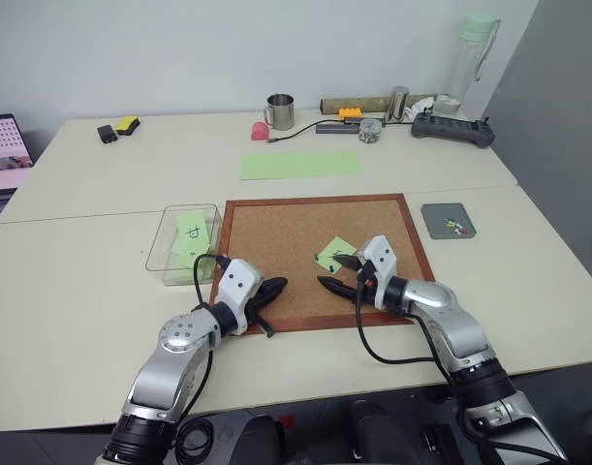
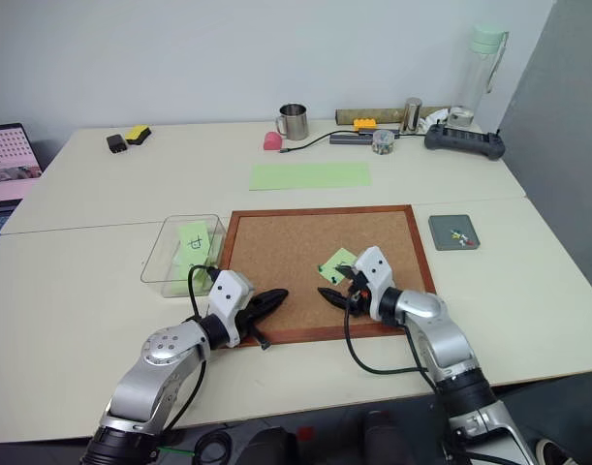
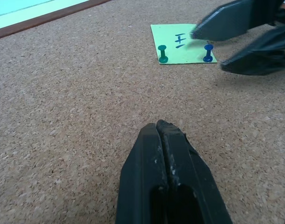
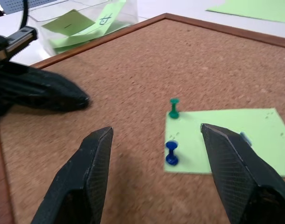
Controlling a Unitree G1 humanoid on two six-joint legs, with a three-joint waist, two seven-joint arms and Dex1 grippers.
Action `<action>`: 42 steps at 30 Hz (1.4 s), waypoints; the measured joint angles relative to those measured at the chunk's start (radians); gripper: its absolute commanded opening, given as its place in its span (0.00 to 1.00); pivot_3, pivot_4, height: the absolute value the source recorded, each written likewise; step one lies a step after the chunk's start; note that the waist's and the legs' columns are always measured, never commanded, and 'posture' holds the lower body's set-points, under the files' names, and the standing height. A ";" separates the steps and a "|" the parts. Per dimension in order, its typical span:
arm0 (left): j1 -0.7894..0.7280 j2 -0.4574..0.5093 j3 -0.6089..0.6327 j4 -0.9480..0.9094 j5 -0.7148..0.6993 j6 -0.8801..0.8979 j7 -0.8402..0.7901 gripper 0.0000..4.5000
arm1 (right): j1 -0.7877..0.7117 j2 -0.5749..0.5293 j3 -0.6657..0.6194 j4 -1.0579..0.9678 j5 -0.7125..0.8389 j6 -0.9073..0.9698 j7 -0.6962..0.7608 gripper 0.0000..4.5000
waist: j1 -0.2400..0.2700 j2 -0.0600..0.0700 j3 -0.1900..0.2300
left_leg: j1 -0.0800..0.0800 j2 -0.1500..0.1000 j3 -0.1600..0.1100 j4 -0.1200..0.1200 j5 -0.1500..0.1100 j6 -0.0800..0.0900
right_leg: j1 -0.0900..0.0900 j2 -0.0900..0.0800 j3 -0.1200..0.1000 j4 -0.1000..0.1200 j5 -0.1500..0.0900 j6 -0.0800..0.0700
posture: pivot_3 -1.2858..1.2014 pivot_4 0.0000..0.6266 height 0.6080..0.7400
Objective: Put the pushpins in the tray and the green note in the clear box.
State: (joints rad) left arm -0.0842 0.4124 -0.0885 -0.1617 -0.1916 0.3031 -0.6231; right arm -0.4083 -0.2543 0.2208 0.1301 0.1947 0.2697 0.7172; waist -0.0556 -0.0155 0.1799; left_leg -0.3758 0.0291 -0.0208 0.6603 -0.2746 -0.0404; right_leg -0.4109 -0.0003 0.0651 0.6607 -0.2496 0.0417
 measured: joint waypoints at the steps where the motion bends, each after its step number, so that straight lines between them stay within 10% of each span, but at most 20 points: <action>1: 0.001 0.000 0.001 -0.002 0.000 0.000 0.001 0.00 | -0.006 0.005 0.000 0.014 -0.008 -0.005 0.000 0.66 | 0.000 0.000 0.000 | 0.000 0.000 0.000 0.000 0.000 0.000 | 0.000 0.000 0.000 0.000 0.000 0.000 | 0.52 0.24 1.00; 17: 0.013 0.000 0.006 -0.030 0.000 0.033 0.013 0.00 | -0.037 0.021 0.006 0.074 -0.044 -0.046 0.022 0.00 | -0.002 0.000 0.000 | 0.000 0.000 0.000 0.000 0.000 0.000 | 0.000 0.000 0.000 0.000 0.000 0.000 | 0.52 0.24 1.00; 42: 0.017 0.001 0.007 -0.031 -0.002 0.034 0.008 0.00 | -0.064 -0.029 -0.145 -0.095 0.102 0.077 0.034 0.00 | -0.001 -0.001 0.000 | -0.001 0.000 -0.001 0.000 0.000 0.000 | -0.001 0.000 -0.001 0.000 0.000 -0.001 | 0.52 0.24 1.00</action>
State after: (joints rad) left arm -0.0669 0.4132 -0.0817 -0.1924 -0.1931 0.3372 -0.6148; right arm -0.4720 -0.2834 0.0758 0.0348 0.2972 0.3465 0.7512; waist -0.0567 -0.0160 0.1801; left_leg -0.3773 0.0290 -0.0222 0.6603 -0.2746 -0.0404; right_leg -0.4118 -0.0003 0.0643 0.6607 -0.2497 0.0412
